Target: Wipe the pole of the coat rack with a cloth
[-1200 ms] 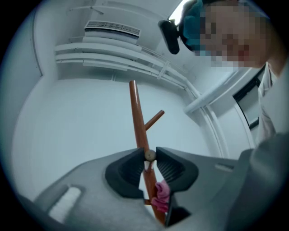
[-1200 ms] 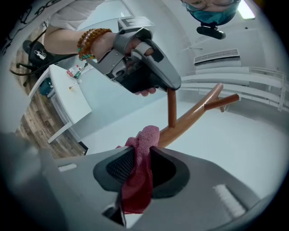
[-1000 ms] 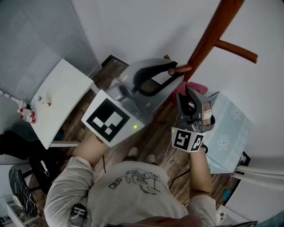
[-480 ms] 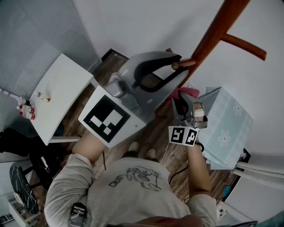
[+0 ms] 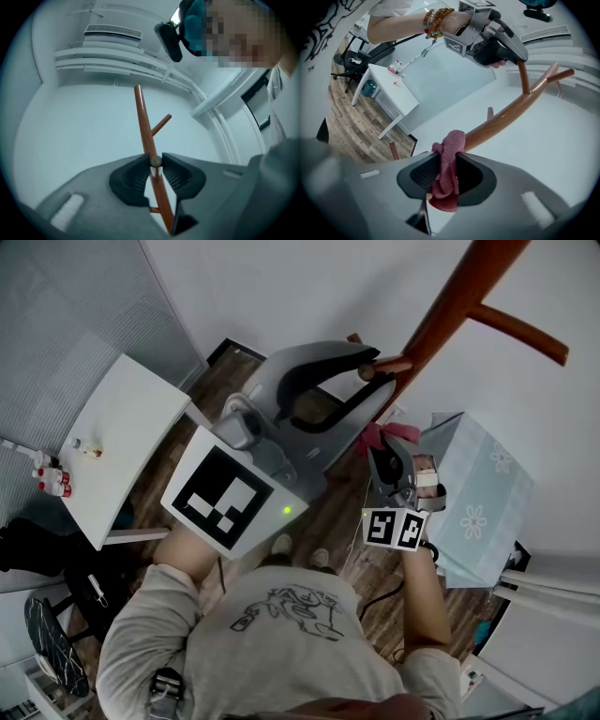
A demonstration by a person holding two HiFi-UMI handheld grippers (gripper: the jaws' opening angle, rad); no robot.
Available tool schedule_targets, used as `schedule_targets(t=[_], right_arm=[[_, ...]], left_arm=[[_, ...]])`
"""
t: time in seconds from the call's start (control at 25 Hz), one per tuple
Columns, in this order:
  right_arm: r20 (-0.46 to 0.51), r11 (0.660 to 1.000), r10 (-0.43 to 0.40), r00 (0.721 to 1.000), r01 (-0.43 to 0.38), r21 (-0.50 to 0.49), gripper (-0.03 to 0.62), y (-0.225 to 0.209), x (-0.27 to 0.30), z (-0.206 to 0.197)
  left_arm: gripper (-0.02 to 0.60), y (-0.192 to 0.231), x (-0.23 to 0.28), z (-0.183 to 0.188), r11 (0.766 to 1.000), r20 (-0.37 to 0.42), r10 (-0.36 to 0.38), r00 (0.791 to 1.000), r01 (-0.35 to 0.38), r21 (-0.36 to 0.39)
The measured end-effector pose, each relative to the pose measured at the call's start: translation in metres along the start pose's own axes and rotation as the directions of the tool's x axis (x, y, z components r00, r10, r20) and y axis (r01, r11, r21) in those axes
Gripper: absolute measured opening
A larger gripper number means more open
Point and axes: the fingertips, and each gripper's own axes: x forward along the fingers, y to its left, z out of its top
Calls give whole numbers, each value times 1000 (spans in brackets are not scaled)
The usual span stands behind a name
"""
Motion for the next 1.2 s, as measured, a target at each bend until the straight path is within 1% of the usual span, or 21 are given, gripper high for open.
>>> schedule_targets(t=[0.28,0.6,0.8,0.96,1.2], right_arm=[[-44,1000,-5,999,5,10,104,-8,-23,-20],[-75,999,-37,997,38,21,106,-17,-52,-31],[-71,996,-54,996,59,64,106,-23,-72,-36],[-45,992,-34,998,39,122,106,-16,-81,-25],[-14,992,19,1000,-17,126,106,3,-58,-12]], left_arm=[[83,0,0,2,1000,15,-4,1000,4,-12],[83,0,-1,1,1000,15,-6,1000,6,-20],[83,0,0,0,1000,18,0,1000,0,-21],[83,0,-1,2,999,22,4,1000,-3,-32],[83,0,0,1,999,22,-2,1000,2,-41]])
